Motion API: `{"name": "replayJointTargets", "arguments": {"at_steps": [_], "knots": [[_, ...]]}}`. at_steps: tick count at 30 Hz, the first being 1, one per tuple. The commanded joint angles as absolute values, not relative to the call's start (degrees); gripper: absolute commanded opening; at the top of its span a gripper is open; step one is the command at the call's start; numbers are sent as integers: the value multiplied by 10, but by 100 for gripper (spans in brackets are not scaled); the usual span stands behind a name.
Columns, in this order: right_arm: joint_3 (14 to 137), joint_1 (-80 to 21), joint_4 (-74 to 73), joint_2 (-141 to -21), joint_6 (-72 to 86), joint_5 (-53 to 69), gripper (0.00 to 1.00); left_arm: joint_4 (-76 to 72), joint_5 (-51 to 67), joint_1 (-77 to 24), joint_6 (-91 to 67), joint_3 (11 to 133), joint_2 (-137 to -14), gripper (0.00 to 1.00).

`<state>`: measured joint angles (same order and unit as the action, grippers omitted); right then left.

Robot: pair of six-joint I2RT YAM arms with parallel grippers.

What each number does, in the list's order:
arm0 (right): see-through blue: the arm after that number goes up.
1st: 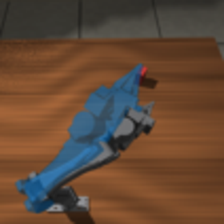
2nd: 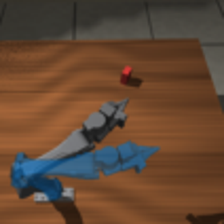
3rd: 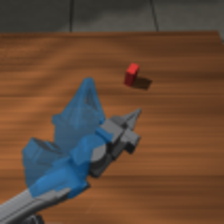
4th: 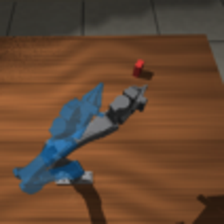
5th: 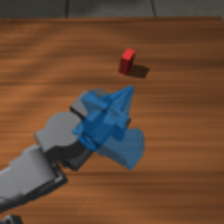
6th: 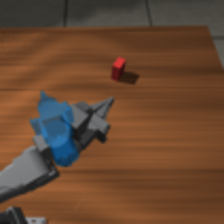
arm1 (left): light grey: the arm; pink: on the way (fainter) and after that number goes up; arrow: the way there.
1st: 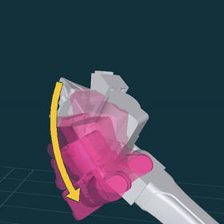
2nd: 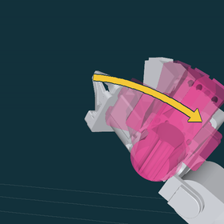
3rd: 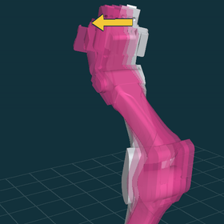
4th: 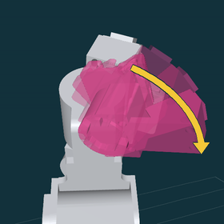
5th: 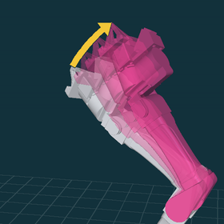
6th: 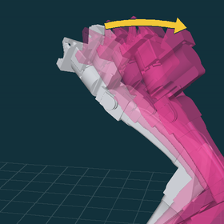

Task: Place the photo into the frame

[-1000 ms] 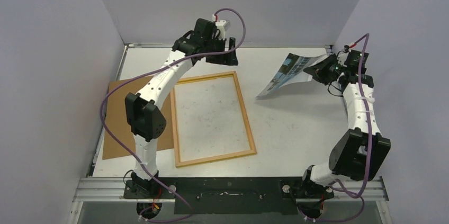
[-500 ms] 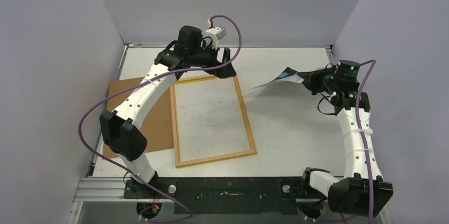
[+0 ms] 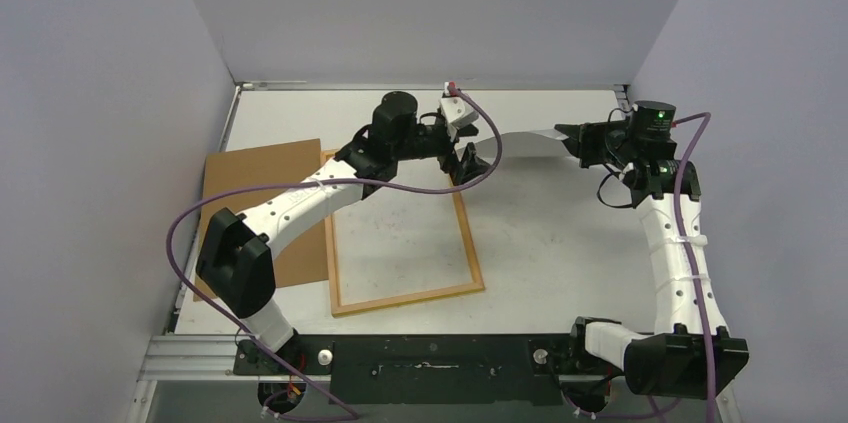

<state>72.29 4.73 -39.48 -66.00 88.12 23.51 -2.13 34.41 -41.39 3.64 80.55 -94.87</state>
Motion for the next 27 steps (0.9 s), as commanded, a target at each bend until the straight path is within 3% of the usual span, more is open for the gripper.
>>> {"name": "replayJointTargets", "arguments": {"at_steps": [1,4,8,11,15,22,27], "knots": [[725,31,-368,-661,910,252,0,-142,262,-413,89,829,-967,88],[718,29,-353,-663,916,258,0,-153,211,-426,114,824,-968,87],[722,23,-342,-669,915,262,0,-165,235,-426,120,818,-977,85],[727,23,-339,-668,905,265,0,-139,280,-427,128,832,-981,68],[735,24,-336,-671,893,270,0,-77,306,-427,154,848,-983,54],[737,22,-325,-675,894,288,0,-71,324,-427,150,864,-1008,48],[741,22,-313,-683,897,306,0,-36,302,-440,150,912,-1031,38]]}}
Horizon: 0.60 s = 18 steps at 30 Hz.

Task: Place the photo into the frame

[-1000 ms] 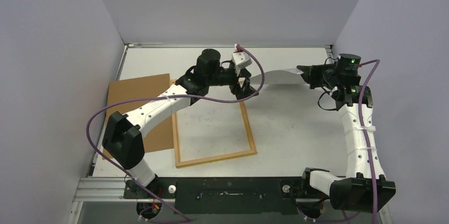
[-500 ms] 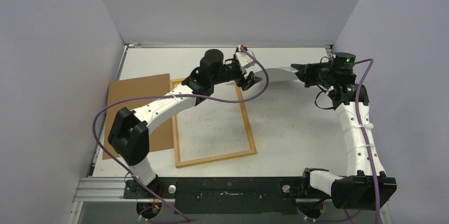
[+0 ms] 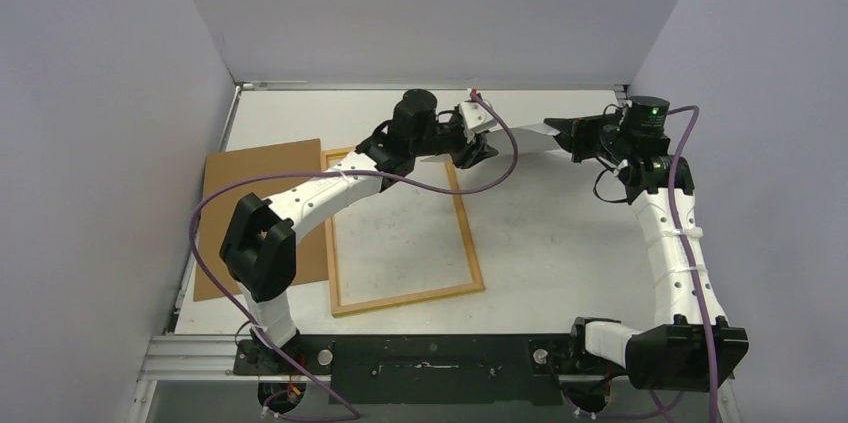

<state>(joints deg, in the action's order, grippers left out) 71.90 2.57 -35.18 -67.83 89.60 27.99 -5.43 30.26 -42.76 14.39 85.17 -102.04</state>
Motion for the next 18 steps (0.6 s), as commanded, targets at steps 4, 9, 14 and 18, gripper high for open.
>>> {"name": "replayJointTargets", "arguments": {"at_steps": [4,9,14,18], "knots": [[739,22,-313,-683,897,307,0,-30,299,-441,155,907,-1026,26],[722,23,-304,-679,904,303,0,-65,301,-441,136,889,-1010,21],[725,22,-296,-680,906,302,0,-74,280,-444,138,884,-1014,5],[717,22,-293,-673,912,294,16,-91,239,-444,150,877,-1011,0]]}}
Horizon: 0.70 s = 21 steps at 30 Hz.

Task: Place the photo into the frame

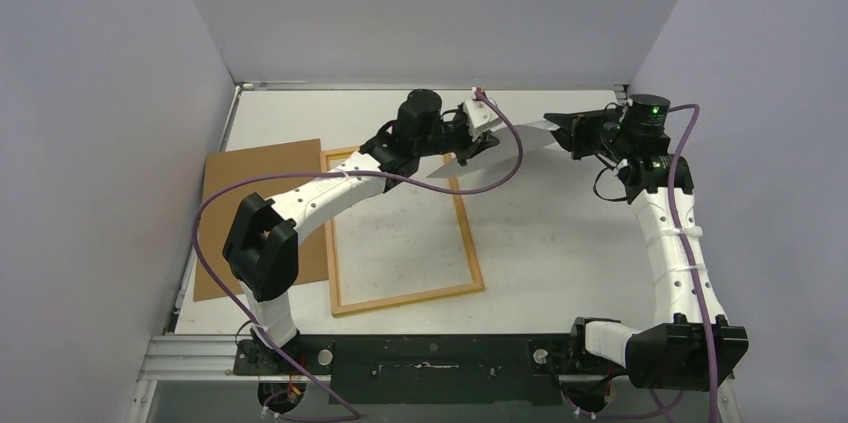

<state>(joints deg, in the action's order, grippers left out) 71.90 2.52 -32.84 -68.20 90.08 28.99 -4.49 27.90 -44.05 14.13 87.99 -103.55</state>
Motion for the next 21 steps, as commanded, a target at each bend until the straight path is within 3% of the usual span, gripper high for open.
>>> {"name": "replayJointTargets", "arguments": {"at_steps": [1,4,8,15,21], "knots": [[710,23,-283,-669,917,291,29,-90,221,-444,153,879,-1012,0],[675,31,-188,-662,940,299,62,-59,190,-436,140,904,-1020,0],[685,42,-108,-676,908,306,84,-61,208,-411,70,909,-1016,0],[765,76,10,-727,781,370,91,9,296,-375,45,958,-983,0],[851,53,51,-743,469,442,92,108,353,-366,43,1047,-965,0]]}}
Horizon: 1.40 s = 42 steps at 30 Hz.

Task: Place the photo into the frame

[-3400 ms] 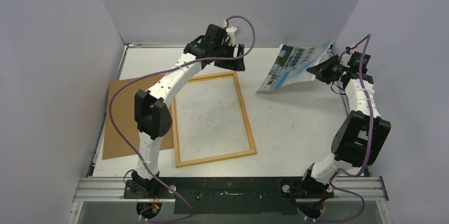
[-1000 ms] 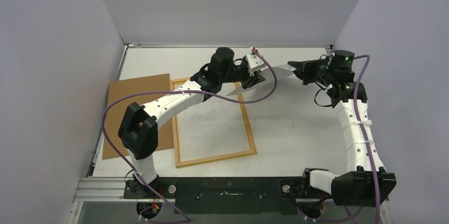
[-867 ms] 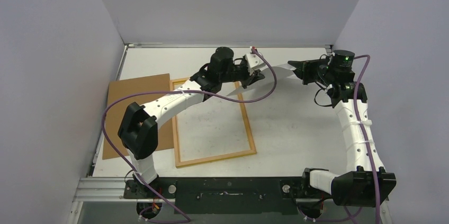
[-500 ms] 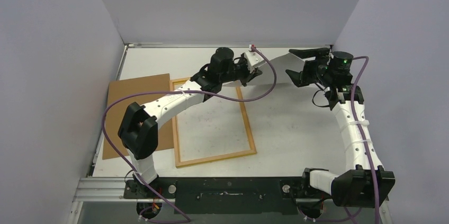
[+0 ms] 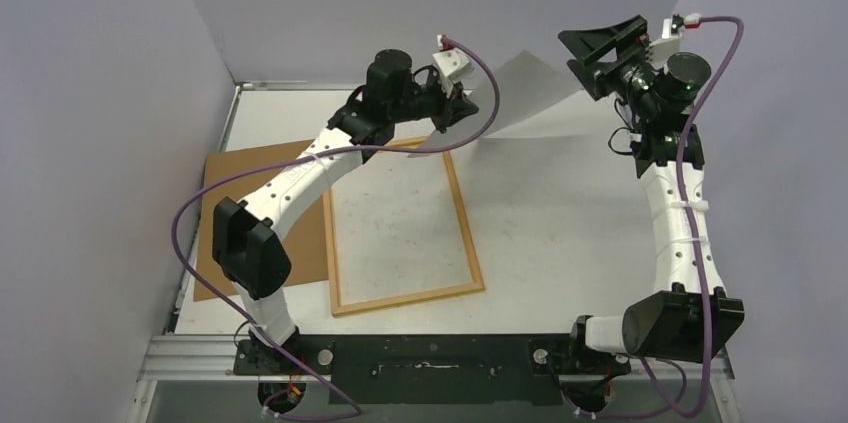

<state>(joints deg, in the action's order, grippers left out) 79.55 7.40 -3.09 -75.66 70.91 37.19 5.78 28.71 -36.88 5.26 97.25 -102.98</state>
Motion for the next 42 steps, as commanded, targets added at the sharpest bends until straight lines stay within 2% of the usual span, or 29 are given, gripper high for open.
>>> {"name": "replayJointTargets", "arguments": {"at_steps": [1,5,9,16,21,28,35,37,41,42], "knots": [[860,49,39,-743,423,457,93,117,358,-363,39,1053,-960,0],[901,46,-44,-743,283,497,94,160,415,-340,21,1081,-946,0],[903,44,-62,-729,209,535,94,207,445,-320,38,1093,-927,0],[866,41,-98,-692,99,613,95,328,517,-299,173,1087,-887,0],[862,25,-116,-688,82,649,95,425,515,-296,287,1097,-872,0],[838,4,-98,-670,119,699,92,473,528,-292,297,1135,-876,0],[781,-21,-114,-608,125,727,93,524,533,-292,317,1163,-882,0],[769,-27,-123,-606,128,734,89,532,540,-291,324,1166,-880,0],[765,-30,-159,-613,120,743,65,544,542,-289,333,1176,-879,0],[762,-31,-169,-614,113,743,63,547,545,-288,333,1180,-880,0]]}}
